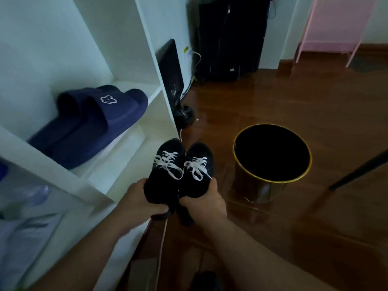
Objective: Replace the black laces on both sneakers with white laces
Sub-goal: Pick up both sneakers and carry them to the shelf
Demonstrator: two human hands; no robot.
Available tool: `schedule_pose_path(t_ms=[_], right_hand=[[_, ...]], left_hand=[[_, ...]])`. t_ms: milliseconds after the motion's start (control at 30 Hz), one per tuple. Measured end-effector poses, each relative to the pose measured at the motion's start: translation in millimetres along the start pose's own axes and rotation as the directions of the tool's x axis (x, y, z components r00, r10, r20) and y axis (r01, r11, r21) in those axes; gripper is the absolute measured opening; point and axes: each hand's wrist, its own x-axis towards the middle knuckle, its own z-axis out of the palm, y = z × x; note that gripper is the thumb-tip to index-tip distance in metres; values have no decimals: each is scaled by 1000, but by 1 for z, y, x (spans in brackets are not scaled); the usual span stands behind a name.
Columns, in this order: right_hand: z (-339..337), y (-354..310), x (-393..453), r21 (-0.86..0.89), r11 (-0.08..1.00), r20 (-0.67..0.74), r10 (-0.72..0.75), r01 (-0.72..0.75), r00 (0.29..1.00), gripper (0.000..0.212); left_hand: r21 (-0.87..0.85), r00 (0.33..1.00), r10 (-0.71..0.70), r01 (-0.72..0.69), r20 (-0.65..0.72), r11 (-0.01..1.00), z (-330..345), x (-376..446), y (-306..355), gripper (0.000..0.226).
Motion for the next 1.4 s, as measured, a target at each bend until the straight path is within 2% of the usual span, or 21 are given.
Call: schedule_pose_path(t_ms=[67,133,300,400,500,600,700,767,967,1100,1233,1333,1400], right_hand=[[20,-3,26,-23,999,39,40,-39,998,102],[39,-7,46,-39,998,60,55,-53,997,108],[77,-23,80,-91,996,135,26,-13,990,118],[93,-29,95,-173,984,199,-13,48,980,114],[105,-30,105,-243,969,261,14,52,965,117],[116,-29,111,-266,963,274,32,44,961,116],[126,-29,113,-229,972,311,26,49,950,119],[132,-33,112,-199,979,327,14,54,945,121],[154,-44,110,-155,988,332,60,-8,941,120],[166,-36,109,-157,987,314,73,-24,947,127],[171,-24,108,-141,989,216,64,-33,974,105],[169,-17,107,-211,977,130,-4,31,992,92],[169,-16,108,-216,975,88,-38,57,995,89]], left_hand=[[78,995,-83,80,48,994,-10,31,0,67],[63,986,-163,160,45,985,-18,60,-7,74],[-93,944,-329,326,-13,941,-31,103,-25,48],[-231,911,-409,386,-59,893,-31,116,-43,46],[-282,878,-466,421,-113,862,-27,125,-58,57],[-308,860,-483,420,-167,854,-25,128,-58,61],[-352,838,-456,347,-301,870,-23,124,-51,38],[-412,808,-443,277,-388,868,-19,125,-54,32],[-512,725,-427,119,-540,851,-13,124,-51,63],[-417,749,-300,35,-591,908,-8,120,-51,62],[-314,832,-254,101,-493,944,-2,126,-69,60],[47,902,-135,168,-410,985,2,131,-82,53],[334,915,-17,164,-402,928,5,129,-86,46]])
